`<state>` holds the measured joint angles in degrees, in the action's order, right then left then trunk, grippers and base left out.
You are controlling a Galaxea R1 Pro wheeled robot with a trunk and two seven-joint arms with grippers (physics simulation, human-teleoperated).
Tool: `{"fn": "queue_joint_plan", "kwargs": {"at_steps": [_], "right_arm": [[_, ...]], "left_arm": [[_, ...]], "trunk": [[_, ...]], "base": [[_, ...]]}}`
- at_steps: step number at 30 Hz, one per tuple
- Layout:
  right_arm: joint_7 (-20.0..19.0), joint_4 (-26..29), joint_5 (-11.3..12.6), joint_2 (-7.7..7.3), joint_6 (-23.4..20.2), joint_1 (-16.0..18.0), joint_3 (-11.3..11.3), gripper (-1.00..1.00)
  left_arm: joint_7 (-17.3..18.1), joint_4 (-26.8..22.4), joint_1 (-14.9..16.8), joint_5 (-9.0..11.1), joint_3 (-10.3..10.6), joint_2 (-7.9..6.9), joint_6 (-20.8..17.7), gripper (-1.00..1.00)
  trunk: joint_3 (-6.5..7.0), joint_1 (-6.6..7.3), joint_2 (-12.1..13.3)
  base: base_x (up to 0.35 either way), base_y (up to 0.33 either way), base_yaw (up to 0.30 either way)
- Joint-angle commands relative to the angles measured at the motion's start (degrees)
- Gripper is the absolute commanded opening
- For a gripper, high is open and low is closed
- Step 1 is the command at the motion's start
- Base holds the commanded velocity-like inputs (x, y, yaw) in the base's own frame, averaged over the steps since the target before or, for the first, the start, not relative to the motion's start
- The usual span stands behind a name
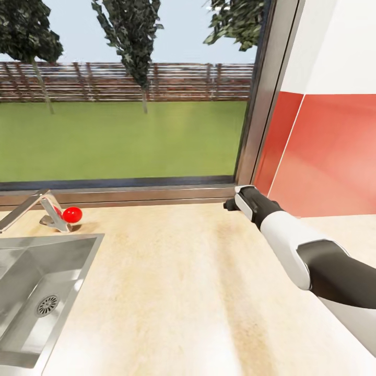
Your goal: Set up a coffee station on the kitchen countertop: keep the coffee maker on the countertop, move the bottle of coffee from the kitchen shelf to the counter next to the coffee maker, place a paper coffee filter on top of the coffee maker, put the saucer next to the coffee maker with the coffee cup on the saucer, and place the electric kettle next to the coffee maker.
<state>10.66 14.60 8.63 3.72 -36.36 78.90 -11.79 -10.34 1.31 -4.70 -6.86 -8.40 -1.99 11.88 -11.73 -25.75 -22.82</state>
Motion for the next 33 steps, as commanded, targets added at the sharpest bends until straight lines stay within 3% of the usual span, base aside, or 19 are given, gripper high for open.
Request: {"fn": "queue_joint_plan", "kwargs": {"at_steps": [1,10,17,33], "right_arm": [[0.33,0.03,0.64,-0.04,-0.18,0.34,-0.4,1.0],[0.17,-0.12,0.6,-0.18,0.96,1.73,-0.42,1.0],[0.24,-0.17,0.59,-1.2,1.49,3.75,-0.4,1.0],[0.26,-0.19,0.77,-1.35,3.24,4.07,-0.34,1.0]], "left_arm": [[-0.21,0.13,0.05,-0.61,-0.47,0.0,0.34,1.0],[-0.21,0.12,0.05,-0.61,-0.47,0.03,0.34,1.0],[-0.21,0.14,0.05,-0.61,-0.47,0.04,0.34,1.0],[-0.21,0.12,0.05,-0.61,-0.45,0.04,0.34,1.0]], "trunk": [[-0.1,-0.03,-0.1],[-0.1,-0.03,-0.1],[-0.1,-0.03,-0.1],[-0.24,-0.03,-0.1]], "base": [[0.0,0.0,0.0],[0.0,0.0,0.0],[0.0,0.0,0.0],[0.0,0.0,-0.063]]}}
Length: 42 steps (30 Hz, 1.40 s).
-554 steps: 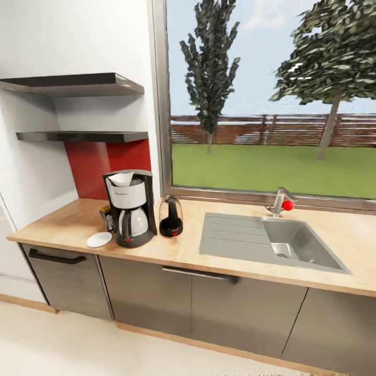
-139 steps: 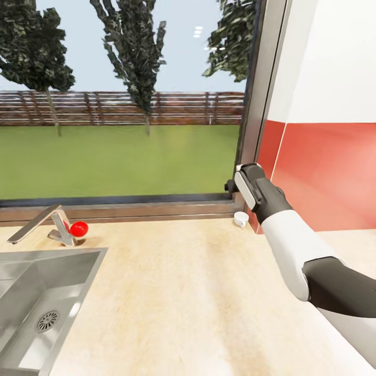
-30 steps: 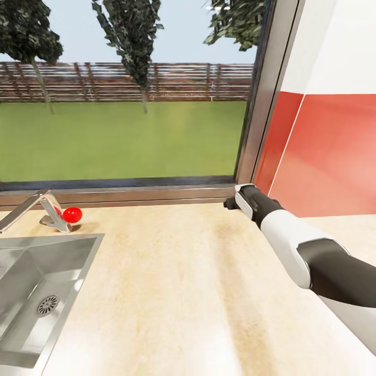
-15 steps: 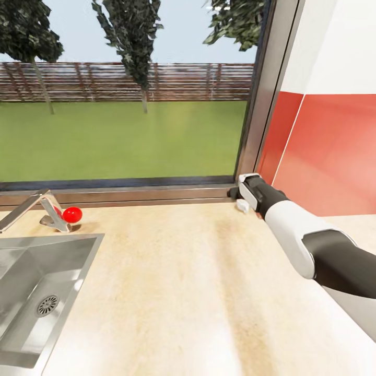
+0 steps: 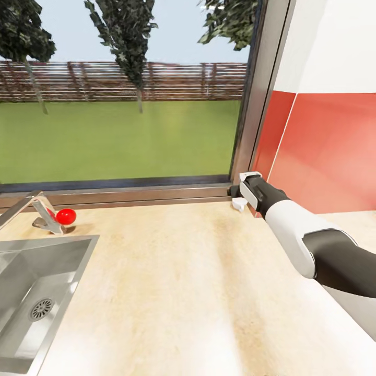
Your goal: Set up a coffee station on the kitchen countertop: keep the coffee maker on the countertop, move the bottle of coffee from the kitchen shelf to the counter next to the coffee maker, place a paper coffee filter on top of the coffee maker, put the saucer next to the coffee maker with the coffee cup on the saucer, and place the electric kettle next to the coffee maker.
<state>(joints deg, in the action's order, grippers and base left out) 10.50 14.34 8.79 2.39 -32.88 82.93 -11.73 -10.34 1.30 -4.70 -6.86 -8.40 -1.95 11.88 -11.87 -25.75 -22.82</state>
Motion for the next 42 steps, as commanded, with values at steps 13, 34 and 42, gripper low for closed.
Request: {"fn": "queue_joint_plan", "kwargs": {"at_steps": [13,34,42], "right_arm": [[0.36,-3.04,0.65,0.11,-0.18,2.71,-0.4,1.0],[0.31,-3.11,0.59,0.25,-0.17,3.75,-0.48,1.0],[0.31,-3.28,0.6,0.25,-0.17,4.68,-0.48,1.0]], "left_arm": [[-0.21,0.13,0.05,-0.61,-0.47,-0.01,0.34,1.0],[-0.21,0.13,0.05,-0.61,-0.47,-0.01,0.34,1.0],[-0.21,0.13,0.04,-0.61,-0.48,-0.01,0.34,1.0]], "trunk": [[-0.45,-0.03,-0.1],[-2.3,-0.03,-0.1],[-3.01,-0.03,-0.1]], "base": [[0.0,0.0,-0.001],[0.0,0.0,0.044],[0.0,0.0,0.072]]}}
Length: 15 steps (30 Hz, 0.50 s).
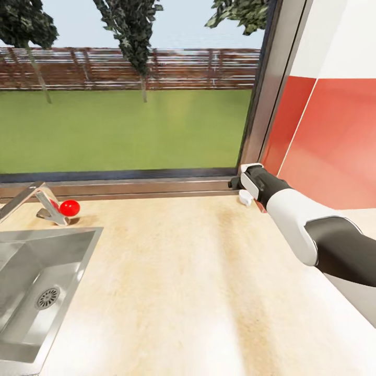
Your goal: Set up a coffee station on the kitchen countertop: keep the coffee maker on the countertop, move the bottle of coffee from the kitchen shelf to the counter next to the coffee maker, place a paper coffee filter on top of the coffee maker, put the saucer next to the coffee maker with the coffee cup on the saucer, and place the electric kettle next to the coffee maker.
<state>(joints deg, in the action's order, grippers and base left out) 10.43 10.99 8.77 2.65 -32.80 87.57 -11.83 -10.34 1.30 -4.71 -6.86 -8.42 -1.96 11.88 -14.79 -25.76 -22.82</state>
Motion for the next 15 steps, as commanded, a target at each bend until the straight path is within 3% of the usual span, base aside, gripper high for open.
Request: {"fn": "queue_joint_plan", "kwargs": {"at_steps": [1,15], "right_arm": [[0.38,0.04,0.6,-0.03,-0.25,0.04,-0.39,1.0],[0.45,0.43,0.49,-0.25,-0.23,0.25,-0.39,1.0]], "left_arm": [[-0.21,0.16,0.05,-0.61,-0.46,0.0,0.34,1.0],[-0.21,0.15,0.05,-0.61,-0.46,-0.01,0.34,1.0]], "trunk": [[-0.18,-0.03,-0.11],[-1.45,-0.03,-0.11]], "base": [[0.0,0.0,0.031],[0.0,0.0,0.004]]}}
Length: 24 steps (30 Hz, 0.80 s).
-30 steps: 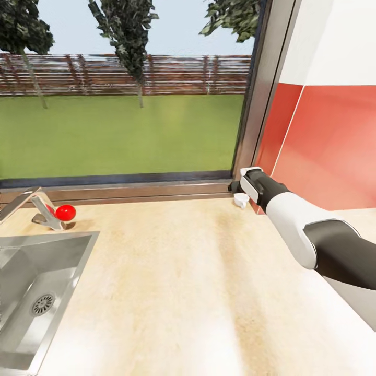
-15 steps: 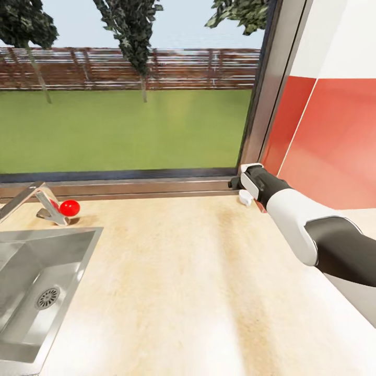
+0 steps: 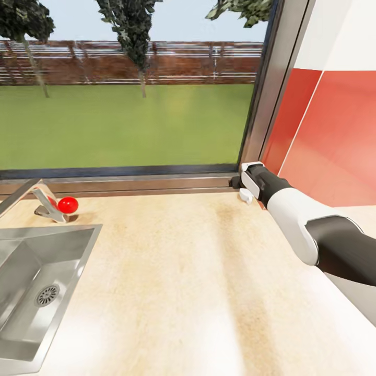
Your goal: Set up a coffee station on the kitchen countertop: keep the coffee maker on the countertop, move the bottle of coffee from the kitchen shelf to the counter next to the coffee maker, place a paper coffee filter on top of the coffee maker, put the saucer next to the coffee maker with the coffee cup on the saucer, and place the electric kettle next to the coffee maker.
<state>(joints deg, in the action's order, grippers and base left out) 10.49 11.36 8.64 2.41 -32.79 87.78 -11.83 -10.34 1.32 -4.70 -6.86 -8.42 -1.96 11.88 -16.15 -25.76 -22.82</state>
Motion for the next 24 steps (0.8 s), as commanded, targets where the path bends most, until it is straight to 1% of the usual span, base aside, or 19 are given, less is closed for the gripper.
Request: {"fn": "queue_joint_plan", "kwargs": {"at_steps": [1,10,16,24], "right_arm": [[0.39,0.1,0.61,-0.02,-0.23,0.11,-0.39,1.0],[0.41,0.16,0.59,-0.46,-0.15,0.61,-0.39,1.0],[0.41,0.11,0.51,-0.48,2.2,0.72,-0.39,1.0],[0.41,0.07,0.52,-0.49,2.55,0.72,-0.39,1.0]], "left_arm": [[-0.21,0.11,0.04,-0.61,-0.46,0.0,0.34,1.0],[-0.21,0.13,0.04,-0.61,-0.45,-0.02,0.34,1.0],[-0.21,0.14,0.02,-0.61,-0.46,0.02,0.34,1.0],[-0.21,0.1,0.0,-0.61,-0.45,-0.01,0.34,1.0]], "trunk": [[-0.18,-0.03,-0.1],[-1.0,-0.03,-0.1],[-1.55,-0.03,-0.1],[-2.28,-0.03,-0.1]], "base": [[0.0,0.0,0.0],[0.0,0.0,0.0],[0.0,0.0,0.0],[0.0,0.0,0.0]]}}
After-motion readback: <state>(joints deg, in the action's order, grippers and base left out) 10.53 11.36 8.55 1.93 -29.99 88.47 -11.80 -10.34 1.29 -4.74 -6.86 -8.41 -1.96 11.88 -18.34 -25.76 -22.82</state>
